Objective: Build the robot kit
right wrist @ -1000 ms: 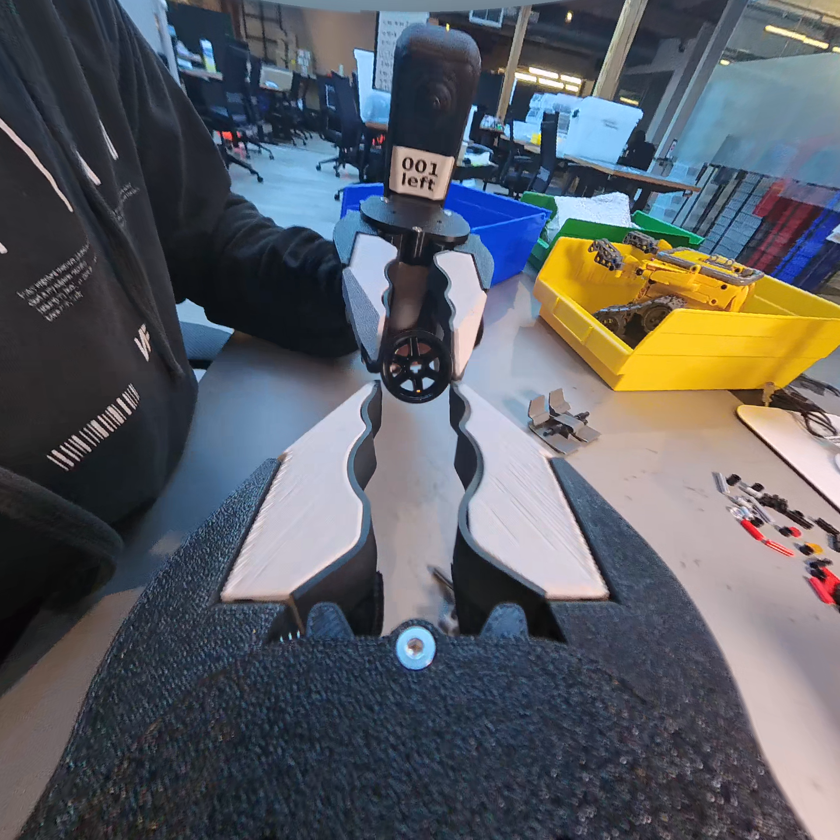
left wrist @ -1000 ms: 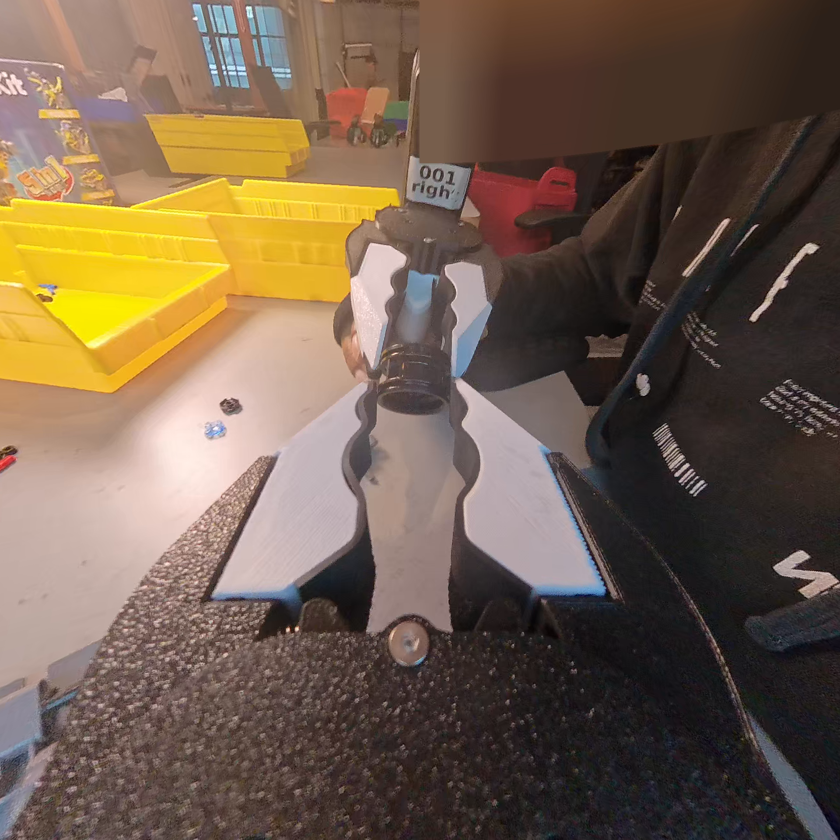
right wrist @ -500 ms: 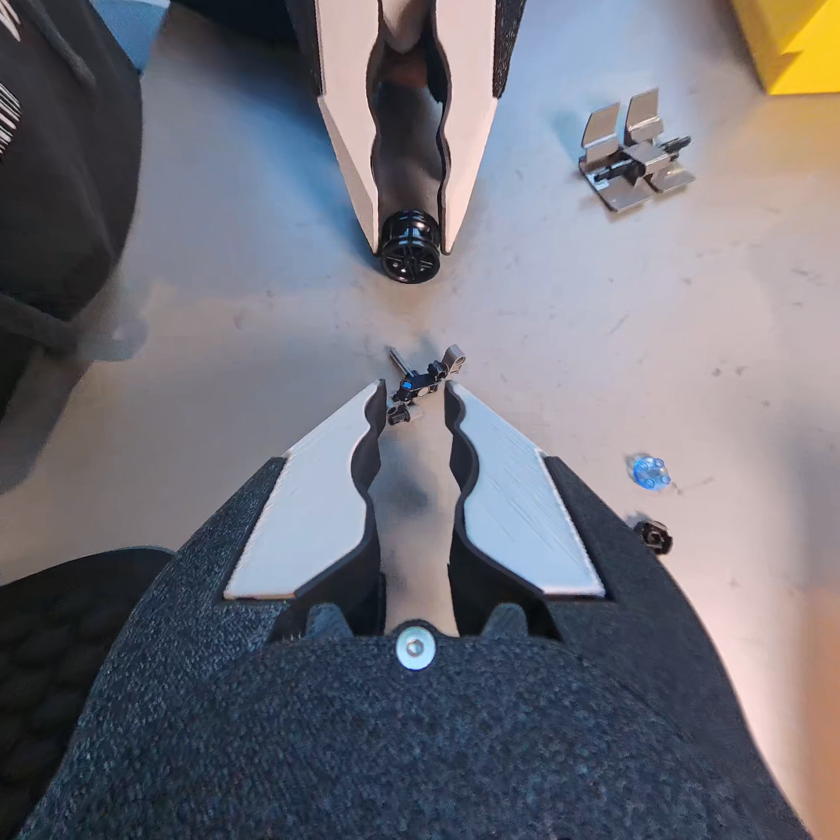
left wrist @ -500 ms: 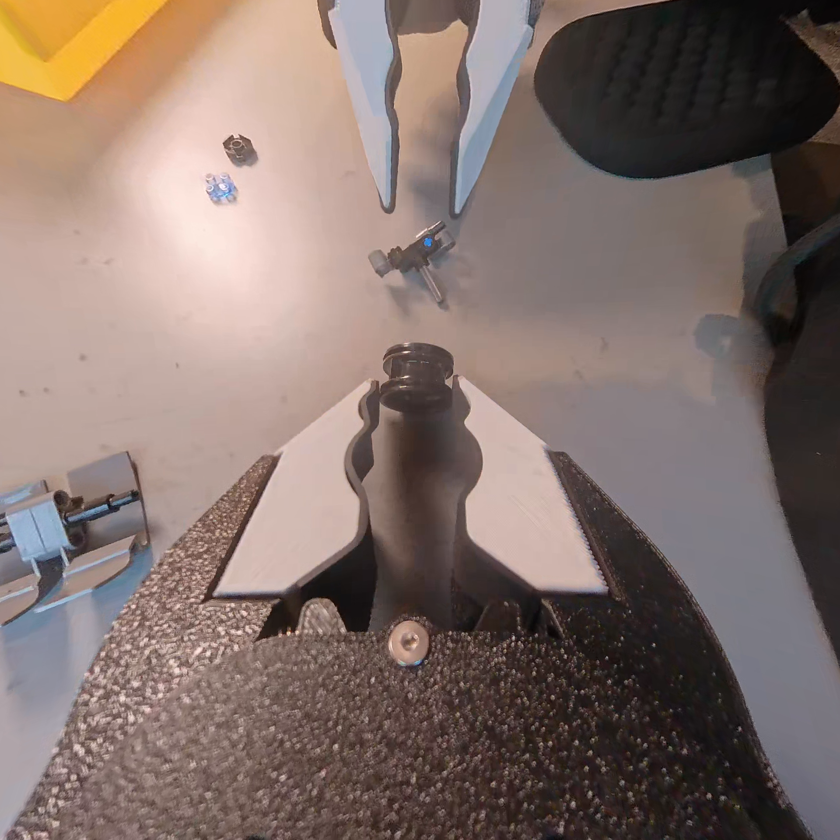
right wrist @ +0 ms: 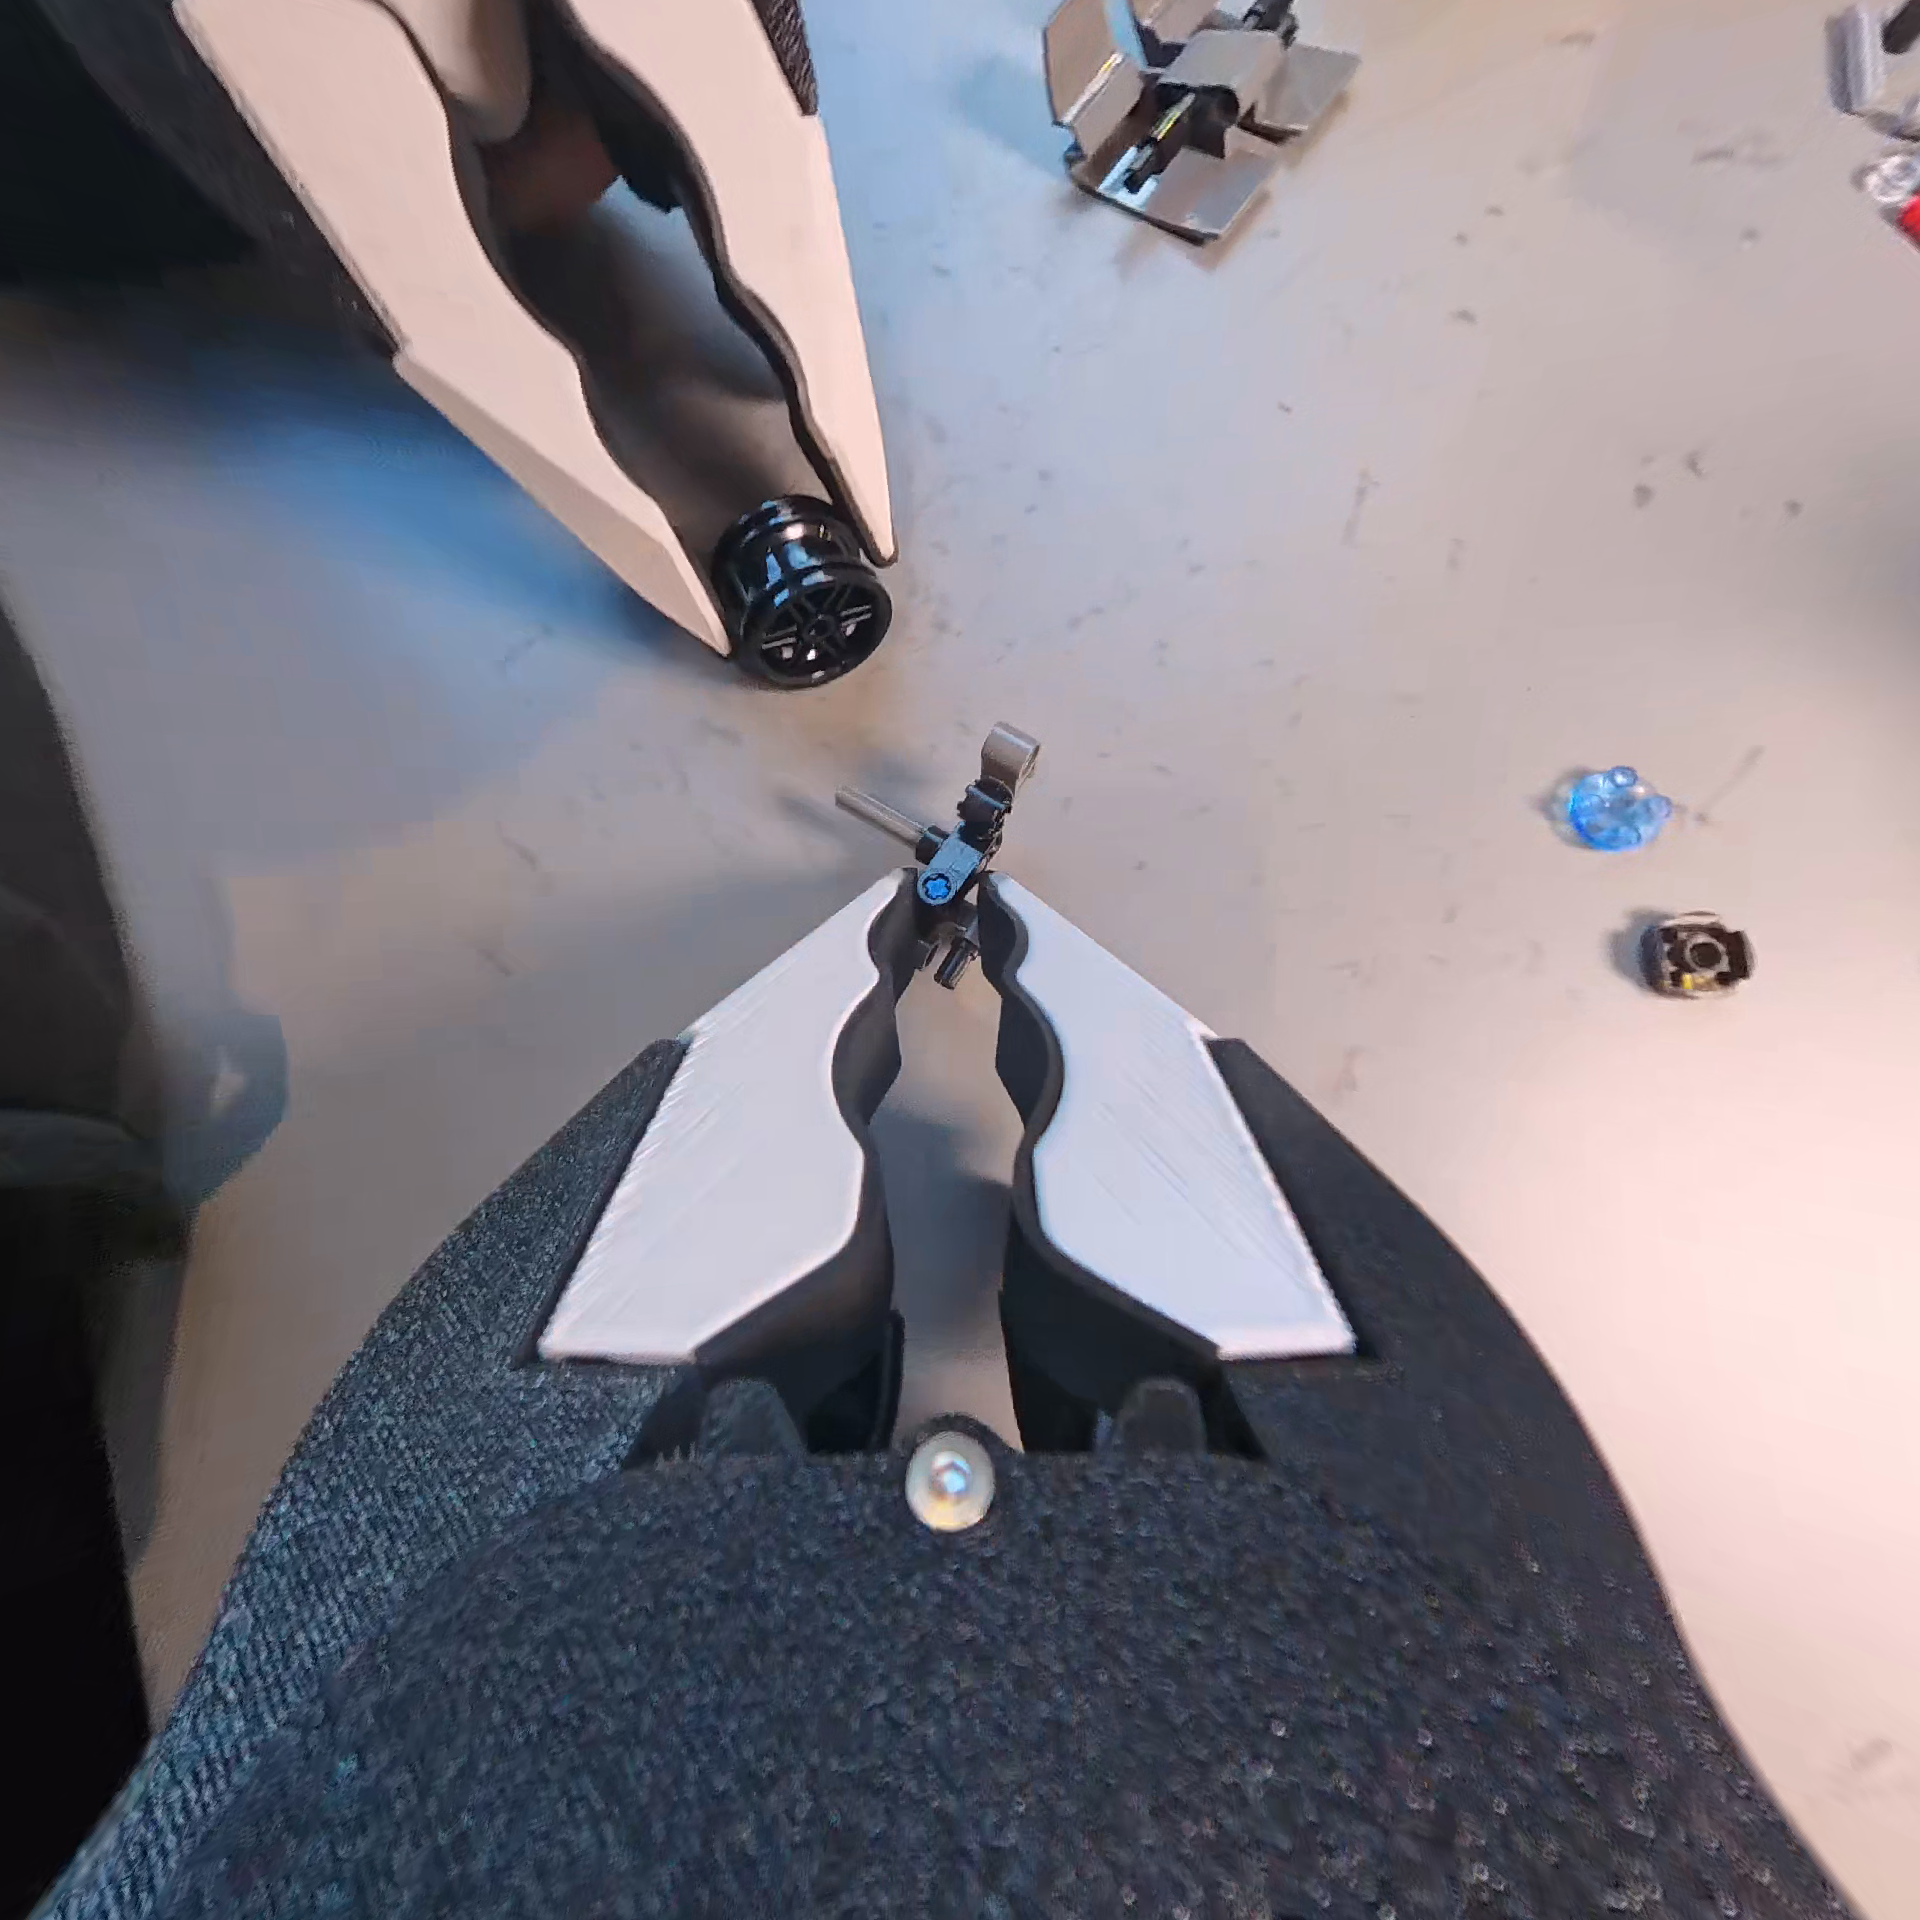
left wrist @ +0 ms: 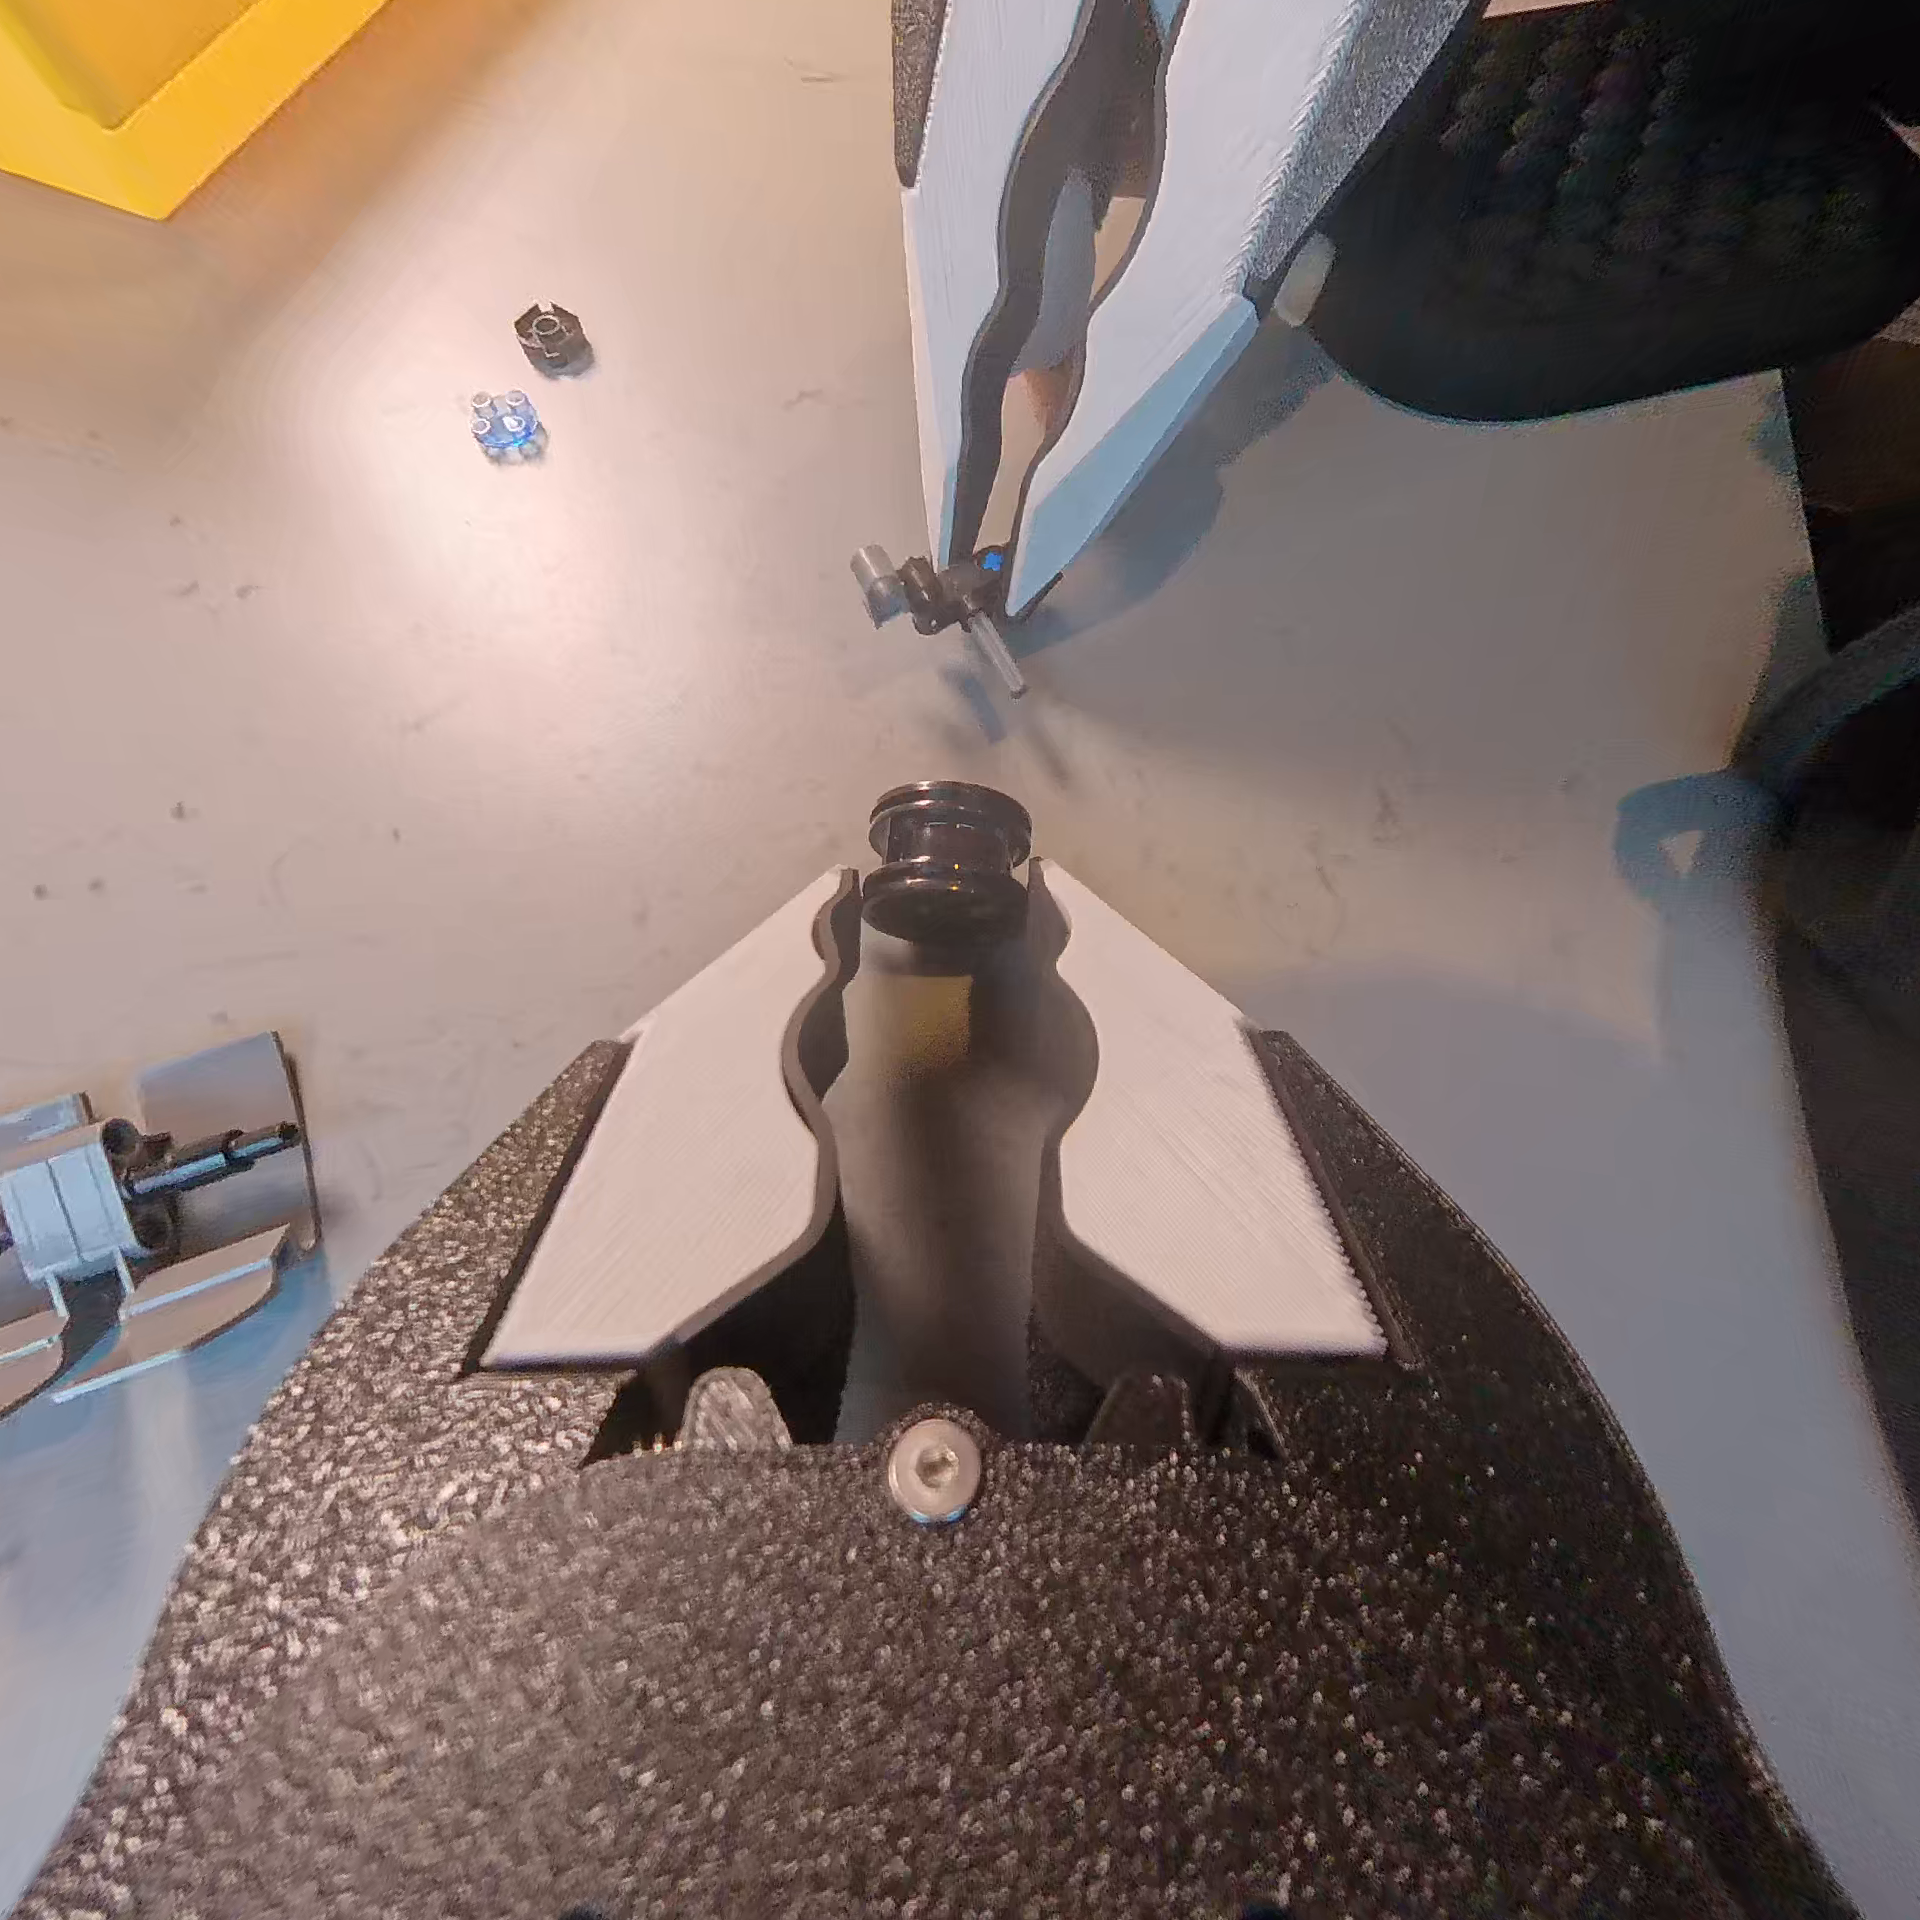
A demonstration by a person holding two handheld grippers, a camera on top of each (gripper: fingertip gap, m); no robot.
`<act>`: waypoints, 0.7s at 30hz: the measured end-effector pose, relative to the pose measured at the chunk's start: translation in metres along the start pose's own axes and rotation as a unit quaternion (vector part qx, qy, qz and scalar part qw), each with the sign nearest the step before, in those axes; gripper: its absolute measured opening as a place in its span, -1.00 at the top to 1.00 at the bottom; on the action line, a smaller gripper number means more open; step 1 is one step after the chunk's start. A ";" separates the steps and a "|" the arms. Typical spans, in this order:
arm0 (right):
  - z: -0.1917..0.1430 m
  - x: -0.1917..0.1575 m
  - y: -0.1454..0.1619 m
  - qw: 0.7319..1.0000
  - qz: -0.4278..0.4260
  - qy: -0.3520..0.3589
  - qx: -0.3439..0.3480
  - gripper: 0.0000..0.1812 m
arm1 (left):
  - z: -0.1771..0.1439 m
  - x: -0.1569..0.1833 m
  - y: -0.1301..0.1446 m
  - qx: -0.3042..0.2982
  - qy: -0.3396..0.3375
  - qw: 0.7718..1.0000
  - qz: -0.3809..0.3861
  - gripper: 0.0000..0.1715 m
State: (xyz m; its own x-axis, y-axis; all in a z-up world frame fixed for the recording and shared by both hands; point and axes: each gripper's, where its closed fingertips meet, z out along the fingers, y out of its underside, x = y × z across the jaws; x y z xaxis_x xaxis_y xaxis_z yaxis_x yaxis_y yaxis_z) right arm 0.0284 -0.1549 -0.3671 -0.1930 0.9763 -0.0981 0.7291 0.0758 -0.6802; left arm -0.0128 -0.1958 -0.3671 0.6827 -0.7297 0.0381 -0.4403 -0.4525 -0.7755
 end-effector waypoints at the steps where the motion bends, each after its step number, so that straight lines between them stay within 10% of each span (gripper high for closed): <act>1: 0.000 -0.001 -0.002 1.000 0.016 0.000 0.009 0.88 | 0.000 0.000 0.000 0.000 -0.001 1.000 0.003 0.63; 21: -0.003 0.002 -0.036 0.995 0.019 0.017 0.098 0.88 | -0.017 0.002 -0.025 0.066 0.015 0.997 -0.026 0.58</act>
State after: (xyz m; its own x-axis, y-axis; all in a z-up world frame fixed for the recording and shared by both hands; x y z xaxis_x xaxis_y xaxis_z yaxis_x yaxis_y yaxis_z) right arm 0.0036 -0.1556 -0.3407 -0.1437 0.9841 -0.1046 0.5923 0.0009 -0.8057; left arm -0.0103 -0.1940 -0.3368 0.6839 -0.7230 0.0974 -0.3227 -0.4196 -0.8485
